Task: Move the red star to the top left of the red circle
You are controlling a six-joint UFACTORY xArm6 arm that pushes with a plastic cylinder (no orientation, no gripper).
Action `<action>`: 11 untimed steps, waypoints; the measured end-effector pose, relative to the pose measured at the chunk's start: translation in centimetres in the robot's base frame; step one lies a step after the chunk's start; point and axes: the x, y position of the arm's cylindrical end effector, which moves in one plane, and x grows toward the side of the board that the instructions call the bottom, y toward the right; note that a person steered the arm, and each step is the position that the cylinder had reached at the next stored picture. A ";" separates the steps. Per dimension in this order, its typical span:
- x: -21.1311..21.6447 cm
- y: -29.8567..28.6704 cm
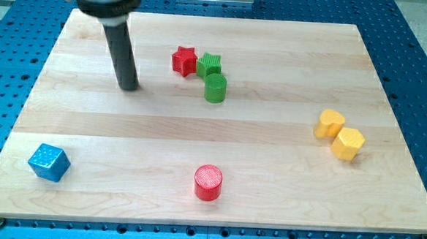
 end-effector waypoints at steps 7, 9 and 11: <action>-7.2 15.8; 0.0 10.3; 2.2 6.8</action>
